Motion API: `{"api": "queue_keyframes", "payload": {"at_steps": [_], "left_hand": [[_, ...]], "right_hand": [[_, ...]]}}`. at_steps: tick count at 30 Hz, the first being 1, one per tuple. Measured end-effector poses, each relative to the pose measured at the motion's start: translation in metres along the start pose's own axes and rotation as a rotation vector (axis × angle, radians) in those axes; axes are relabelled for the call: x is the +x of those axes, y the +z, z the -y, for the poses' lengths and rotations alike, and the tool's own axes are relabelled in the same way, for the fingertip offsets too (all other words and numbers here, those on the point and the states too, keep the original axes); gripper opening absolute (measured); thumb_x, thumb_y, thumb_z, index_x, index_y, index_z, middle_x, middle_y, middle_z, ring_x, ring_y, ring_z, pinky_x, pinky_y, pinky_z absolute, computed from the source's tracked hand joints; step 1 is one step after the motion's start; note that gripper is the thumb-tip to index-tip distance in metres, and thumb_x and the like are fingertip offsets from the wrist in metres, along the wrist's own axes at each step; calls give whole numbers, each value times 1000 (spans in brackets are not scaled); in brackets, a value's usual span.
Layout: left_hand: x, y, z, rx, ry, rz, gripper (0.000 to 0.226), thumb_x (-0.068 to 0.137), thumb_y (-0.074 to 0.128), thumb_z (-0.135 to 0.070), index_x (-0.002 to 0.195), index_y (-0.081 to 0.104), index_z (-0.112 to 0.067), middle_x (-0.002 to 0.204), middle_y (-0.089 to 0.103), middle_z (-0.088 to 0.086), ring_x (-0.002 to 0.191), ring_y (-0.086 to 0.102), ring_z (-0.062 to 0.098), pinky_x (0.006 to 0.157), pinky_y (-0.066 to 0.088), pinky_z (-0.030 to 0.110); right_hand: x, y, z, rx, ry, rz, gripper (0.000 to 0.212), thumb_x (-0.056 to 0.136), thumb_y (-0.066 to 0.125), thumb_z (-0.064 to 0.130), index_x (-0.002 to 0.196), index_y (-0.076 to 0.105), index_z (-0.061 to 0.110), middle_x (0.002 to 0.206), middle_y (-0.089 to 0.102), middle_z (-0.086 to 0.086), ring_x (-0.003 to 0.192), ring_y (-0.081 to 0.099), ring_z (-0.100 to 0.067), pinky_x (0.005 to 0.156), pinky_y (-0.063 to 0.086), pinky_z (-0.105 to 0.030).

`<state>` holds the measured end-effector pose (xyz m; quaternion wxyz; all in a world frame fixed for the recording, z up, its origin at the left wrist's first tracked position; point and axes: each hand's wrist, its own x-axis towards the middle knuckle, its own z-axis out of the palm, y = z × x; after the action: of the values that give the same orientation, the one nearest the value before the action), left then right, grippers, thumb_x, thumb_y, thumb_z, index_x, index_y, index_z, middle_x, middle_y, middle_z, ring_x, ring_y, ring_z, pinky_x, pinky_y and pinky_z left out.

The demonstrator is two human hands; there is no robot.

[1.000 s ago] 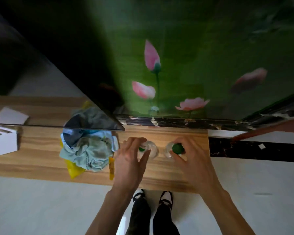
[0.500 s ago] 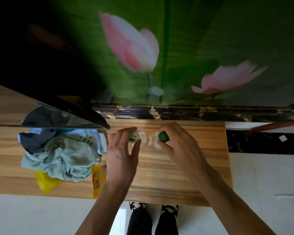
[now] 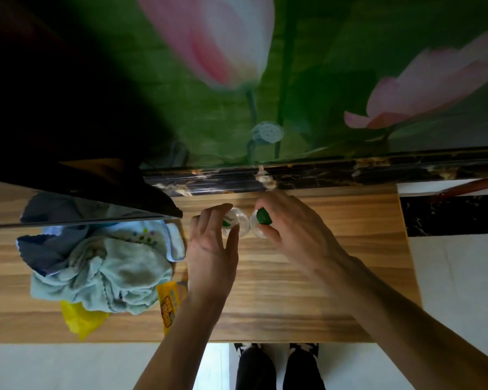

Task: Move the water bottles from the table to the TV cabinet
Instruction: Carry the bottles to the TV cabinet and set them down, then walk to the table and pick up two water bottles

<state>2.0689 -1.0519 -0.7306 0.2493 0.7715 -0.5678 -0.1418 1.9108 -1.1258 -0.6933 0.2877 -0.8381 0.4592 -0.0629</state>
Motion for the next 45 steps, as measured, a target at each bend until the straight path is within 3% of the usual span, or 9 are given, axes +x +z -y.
{"api": "queue_keyframes", "payload": {"at_steps": [5,9,12,16,21,26,33,39,45], "left_hand": [[-3,-2,-3,-18,-32,20,41,90,74,-11,129,64,-17,112,68,-1,104,60,25,90,41,23],[-3,-2,-3,-24,-37,36,46,90,75,-12,133,61,-17,114,68,0,108,60,24,91,38,19],[-5,-5,-6,-32,-61,59,54,89,75,-12,140,57,-15,122,66,1,117,59,22,96,40,20],[-14,-16,-10,-49,-47,62,63,89,76,-14,147,50,-13,139,60,2,131,54,20,106,47,29],[-30,-47,-21,-48,-34,83,61,94,72,-24,149,47,-14,145,57,0,137,51,20,111,37,20],[-54,-116,-55,-77,-19,69,61,98,68,-32,151,46,-13,146,55,0,137,49,19,114,41,29],[-102,-242,-119,-7,-2,-74,63,101,58,-45,151,45,-9,150,54,6,136,52,29,112,43,49],[-154,-361,-154,42,-26,-269,66,99,63,-43,152,46,-8,157,49,5,144,47,28,117,39,49],[-231,-494,-147,126,-130,-500,72,99,63,-47,155,41,-8,158,47,5,148,42,28,120,37,46]], "right_hand": [[-1,-2,1,10,20,23,22,94,67,20,113,55,19,110,57,0,92,57,-19,73,49,-35],[1,-5,3,24,63,15,24,96,65,24,117,53,20,114,56,2,95,59,-20,68,40,-32],[2,-6,4,13,90,28,36,97,65,25,129,51,21,126,56,2,104,61,-19,72,39,-30],[-10,-10,9,1,104,9,55,93,70,29,140,42,24,135,54,2,112,61,-21,80,55,-37],[-38,-29,21,-32,73,-60,62,90,73,34,143,42,23,136,55,2,120,56,-20,88,52,-32],[-77,-86,53,-63,26,-77,68,97,60,46,154,31,23,157,40,3,144,38,-17,115,36,-34],[-143,-199,128,-190,-125,-64,76,102,39,61,163,17,21,171,16,4,158,8,-13,127,11,-34],[-184,-274,221,-164,-266,-127,82,97,38,68,162,19,22,170,20,4,158,10,-12,126,22,-46],[-198,-317,337,-69,-547,-231,80,97,46,63,158,32,15,165,33,-2,157,22,-19,122,30,-52]]}}
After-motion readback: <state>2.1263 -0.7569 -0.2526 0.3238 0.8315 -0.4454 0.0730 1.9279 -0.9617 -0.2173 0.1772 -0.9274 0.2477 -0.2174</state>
